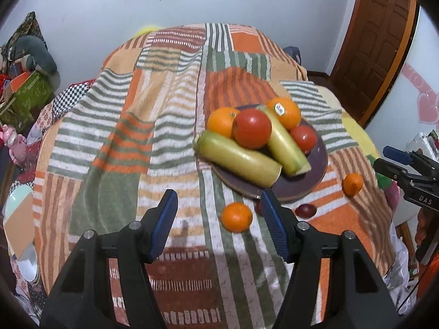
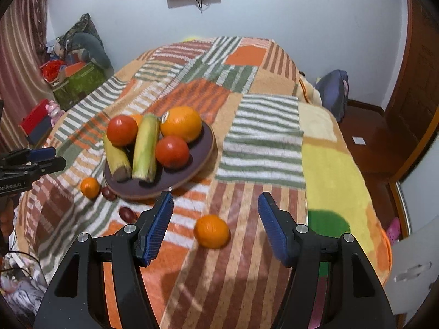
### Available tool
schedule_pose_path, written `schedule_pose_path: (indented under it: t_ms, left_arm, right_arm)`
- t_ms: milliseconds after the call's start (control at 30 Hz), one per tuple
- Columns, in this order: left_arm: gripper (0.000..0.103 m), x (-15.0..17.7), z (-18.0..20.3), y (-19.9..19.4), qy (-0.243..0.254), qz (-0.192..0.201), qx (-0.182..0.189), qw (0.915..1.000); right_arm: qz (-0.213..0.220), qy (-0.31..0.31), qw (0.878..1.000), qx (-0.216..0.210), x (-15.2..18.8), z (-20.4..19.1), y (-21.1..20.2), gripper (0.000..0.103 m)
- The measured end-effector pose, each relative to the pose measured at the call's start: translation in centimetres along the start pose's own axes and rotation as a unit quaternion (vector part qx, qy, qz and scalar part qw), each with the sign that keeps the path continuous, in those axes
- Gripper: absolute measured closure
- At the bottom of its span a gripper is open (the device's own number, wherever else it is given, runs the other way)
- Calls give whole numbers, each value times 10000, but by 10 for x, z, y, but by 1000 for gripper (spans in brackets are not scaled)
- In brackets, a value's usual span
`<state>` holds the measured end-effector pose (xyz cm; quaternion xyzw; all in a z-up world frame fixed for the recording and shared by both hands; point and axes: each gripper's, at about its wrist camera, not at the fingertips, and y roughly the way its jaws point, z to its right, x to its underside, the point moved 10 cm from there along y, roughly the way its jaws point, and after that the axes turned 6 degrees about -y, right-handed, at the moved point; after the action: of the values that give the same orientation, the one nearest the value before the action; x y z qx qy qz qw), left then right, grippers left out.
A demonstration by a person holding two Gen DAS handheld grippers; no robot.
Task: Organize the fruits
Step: 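Close right tool on a small mandarin while left tool grasps another mandarin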
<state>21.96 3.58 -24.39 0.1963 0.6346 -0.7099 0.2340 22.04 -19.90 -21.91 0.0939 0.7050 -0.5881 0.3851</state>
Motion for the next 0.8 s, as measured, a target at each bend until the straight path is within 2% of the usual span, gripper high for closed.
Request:
schedule_pose_path:
  t_ms: [67,133,300,500,600,733,800]
  left_arm:
    - [40,6,-2,7,-10,-92,-31,10000]
    - [32,13,-4,15,-34,-241,-15,9997]
    - [20,21,-8,24,-176,-188,-3,9997]
    - [18,28,1,39,2,-416,128,9991]
    - [21,30,4,47,-2,-517,189,9985]
    - [40,31,4,54,-60,-647,245,9976]
    - [42,33,5,59,-60,-715,291,9970]
  right_arm:
    - [-83,43,10000,-13,7,0,3,42]
    - [-176,101,9998,-48,15,-1,7,42]
    - [-401,192,9989,-142,31,-4,19,42]
    - [-575,269,9976,-267,39,-9,32,42]
    - [-623,289,9972,-303,42,-10,37,42]
    - [-663,326,9967,-327,45,-9,40,42]
    - [-674,339,9966,-330,45,-8,41,42]
